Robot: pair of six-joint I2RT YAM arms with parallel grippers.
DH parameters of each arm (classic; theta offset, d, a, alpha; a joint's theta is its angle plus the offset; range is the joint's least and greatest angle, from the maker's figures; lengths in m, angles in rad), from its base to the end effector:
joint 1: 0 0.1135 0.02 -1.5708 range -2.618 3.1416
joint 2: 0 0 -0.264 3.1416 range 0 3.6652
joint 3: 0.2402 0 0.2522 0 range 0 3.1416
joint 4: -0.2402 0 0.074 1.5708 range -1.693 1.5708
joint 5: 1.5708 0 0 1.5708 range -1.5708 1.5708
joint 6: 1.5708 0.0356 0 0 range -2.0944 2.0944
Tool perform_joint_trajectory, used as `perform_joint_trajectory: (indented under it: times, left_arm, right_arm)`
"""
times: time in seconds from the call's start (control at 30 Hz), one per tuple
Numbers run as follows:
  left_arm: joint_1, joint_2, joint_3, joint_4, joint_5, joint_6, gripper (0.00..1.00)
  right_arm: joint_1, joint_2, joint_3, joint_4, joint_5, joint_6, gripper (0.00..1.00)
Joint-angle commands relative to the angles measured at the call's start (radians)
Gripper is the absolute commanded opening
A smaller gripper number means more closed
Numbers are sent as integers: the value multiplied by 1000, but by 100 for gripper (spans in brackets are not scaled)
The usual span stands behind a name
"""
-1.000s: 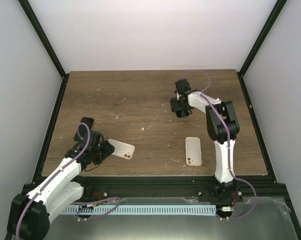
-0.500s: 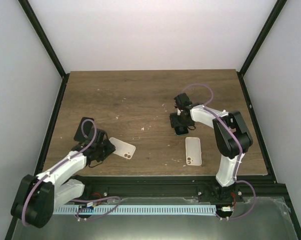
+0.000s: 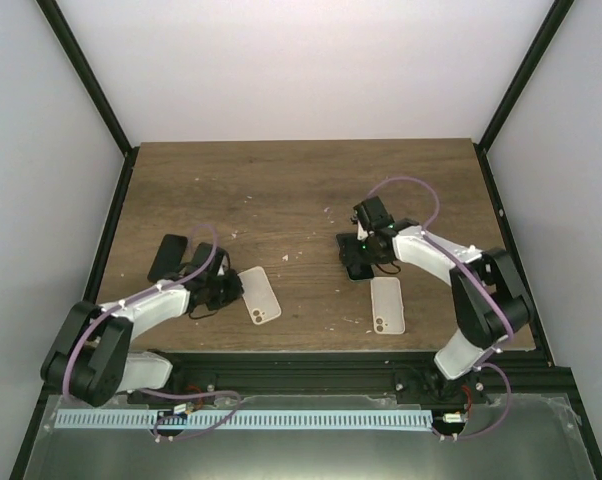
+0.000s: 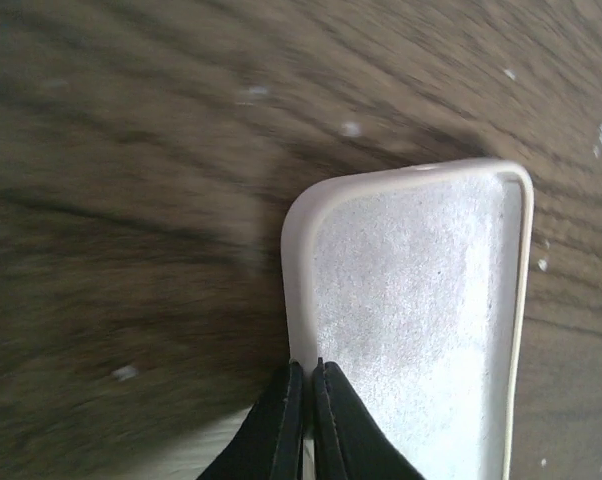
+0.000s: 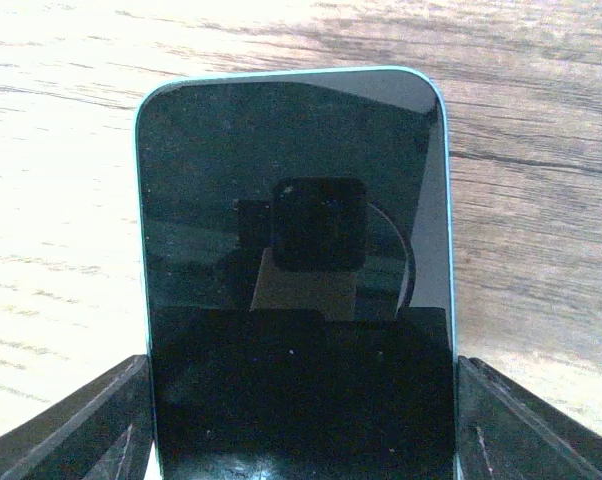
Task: Put the phone into the phone case
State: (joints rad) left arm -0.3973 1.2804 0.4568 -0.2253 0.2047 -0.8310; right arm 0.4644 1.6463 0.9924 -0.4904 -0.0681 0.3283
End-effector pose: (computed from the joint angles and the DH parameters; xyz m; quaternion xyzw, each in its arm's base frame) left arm 0.1901 -0.0876 0.1332 -0.1810 0.9443 -0.2286 0.1529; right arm 0.2816 0.1438 0.1757 -0.0736 0.9740 0.1123 0.1823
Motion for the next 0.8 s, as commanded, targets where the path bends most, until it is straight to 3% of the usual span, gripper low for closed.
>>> perform_joint_trajectory:
  times: [0.0, 0.27, 0.5, 0.63, 0.77]
  left_arm:
    - [-32, 86, 87, 7, 88, 129, 4]
    - [-142, 175, 141, 31, 174, 125, 7]
    - [-150, 96, 51, 133, 257, -2, 45]
    - [-142, 19, 43, 78, 264, -8, 57]
    - [-103, -96, 32, -4, 218, -6, 81]
  right_arm:
    - [21, -108, -24, 29, -42, 43, 60]
    - [116, -217, -77, 45, -79, 125, 59]
    - [235, -229, -114, 156, -120, 290, 57]
    - [321, -196, -113, 213, -124, 398, 57]
    - [401, -165, -91, 258, -116, 499, 56]
